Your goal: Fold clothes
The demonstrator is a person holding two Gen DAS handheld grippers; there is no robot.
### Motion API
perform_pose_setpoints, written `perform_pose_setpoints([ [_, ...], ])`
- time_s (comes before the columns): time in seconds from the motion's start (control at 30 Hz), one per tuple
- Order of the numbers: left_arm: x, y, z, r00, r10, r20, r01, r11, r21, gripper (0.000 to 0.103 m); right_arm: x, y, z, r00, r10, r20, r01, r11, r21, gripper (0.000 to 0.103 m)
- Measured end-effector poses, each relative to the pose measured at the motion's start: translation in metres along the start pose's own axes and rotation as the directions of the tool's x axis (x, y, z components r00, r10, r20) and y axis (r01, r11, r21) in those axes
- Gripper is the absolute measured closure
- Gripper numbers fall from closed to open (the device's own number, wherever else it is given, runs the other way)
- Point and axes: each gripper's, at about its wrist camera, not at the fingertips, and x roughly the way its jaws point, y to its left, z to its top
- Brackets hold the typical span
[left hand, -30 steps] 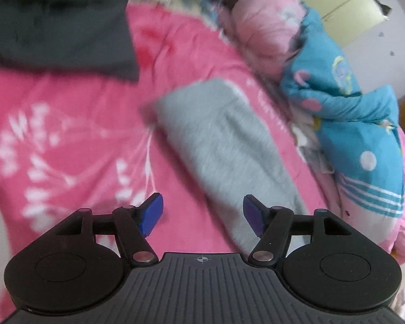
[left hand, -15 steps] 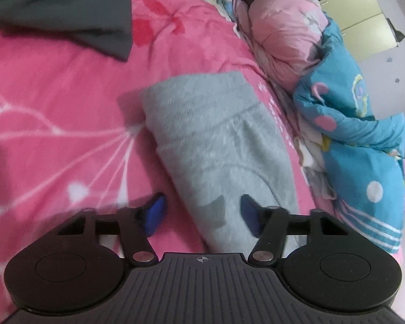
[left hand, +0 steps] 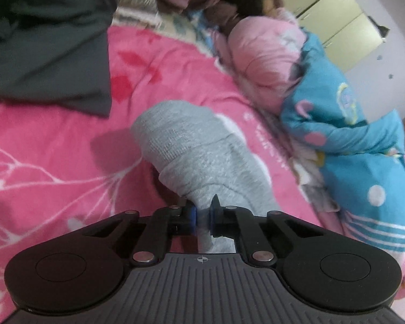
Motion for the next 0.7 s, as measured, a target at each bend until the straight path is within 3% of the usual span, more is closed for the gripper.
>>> perform_pose_setpoints([
  [0.23, -0.061, 0.018, -0.007, 0.999, -0.004, 0.035, 0.002, 0.999, 0.053, 0.097, -0.035, 0.010, -0.026, 0.993, 0.011, -0.122, -0.016, 0.999, -0.039, 0.095],
  [0.37, -0.091, 0.054, -0.018, 1.000, 0.014, 0.017, -0.014, 1.000, 0.023, 0.097, -0.052, 0.010, -0.050, 0.976, -0.018, -0.219, 0.008, 0.999, -0.046, 0.095],
  [0.5, -0.090, 0.084, -0.033, 0.999, 0.035, -0.021, -0.036, 0.998, -0.047, 0.096, -0.049, 0.002, -0.060, 0.963, -0.060, -0.261, 0.053, 0.998, -0.034, 0.094],
  [0.63, -0.076, 0.103, -0.042, 0.997, 0.026, -0.069, -0.033, 0.995, -0.097, 0.087, -0.035, -0.017, -0.051, 0.920, -0.140, -0.367, 0.161, 0.987, 0.026, 0.090],
  [0.7, -0.080, 0.109, -0.042, 0.998, 0.004, -0.068, -0.012, 0.993, -0.120, 0.084, -0.041, -0.019, -0.045, 0.905, -0.137, -0.403, 0.158, 0.987, 0.021, 0.085],
])
